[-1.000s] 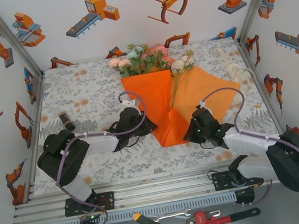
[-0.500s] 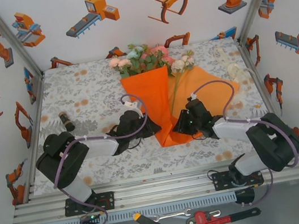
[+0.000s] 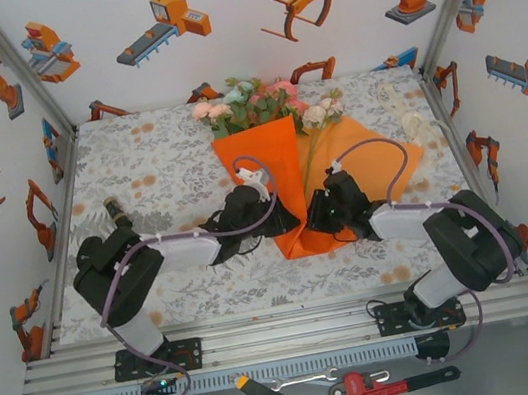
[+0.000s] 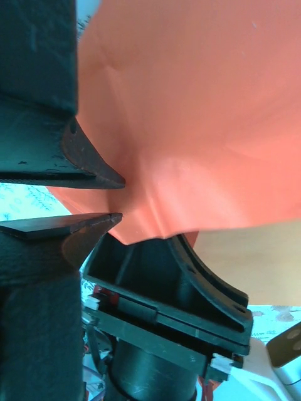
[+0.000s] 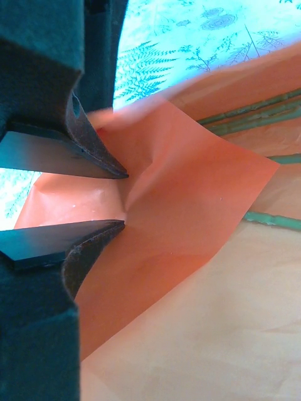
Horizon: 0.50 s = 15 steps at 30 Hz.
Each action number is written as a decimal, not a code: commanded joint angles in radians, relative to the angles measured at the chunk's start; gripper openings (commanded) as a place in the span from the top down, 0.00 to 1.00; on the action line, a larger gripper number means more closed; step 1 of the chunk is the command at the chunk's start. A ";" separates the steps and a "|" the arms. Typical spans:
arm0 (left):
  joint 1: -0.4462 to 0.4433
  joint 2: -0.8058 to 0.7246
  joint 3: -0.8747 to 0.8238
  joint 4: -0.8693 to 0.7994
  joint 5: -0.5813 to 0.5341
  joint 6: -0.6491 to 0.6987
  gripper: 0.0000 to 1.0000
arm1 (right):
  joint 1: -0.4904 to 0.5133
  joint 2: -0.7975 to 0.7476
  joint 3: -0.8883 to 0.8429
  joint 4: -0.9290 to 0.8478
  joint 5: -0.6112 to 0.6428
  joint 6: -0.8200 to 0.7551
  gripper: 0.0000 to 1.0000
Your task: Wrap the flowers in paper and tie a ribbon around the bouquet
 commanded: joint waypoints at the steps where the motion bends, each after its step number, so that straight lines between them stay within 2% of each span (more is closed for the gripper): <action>1: -0.005 0.056 0.067 -0.052 0.055 0.051 0.73 | -0.005 -0.008 -0.042 -0.038 0.018 -0.022 0.65; 8: -0.005 0.140 0.108 -0.049 0.025 0.038 0.74 | -0.006 -0.030 -0.056 -0.032 -0.012 -0.030 0.65; 15: -0.002 0.216 0.112 -0.029 0.013 0.008 0.75 | -0.009 -0.204 -0.030 -0.212 -0.005 -0.096 0.63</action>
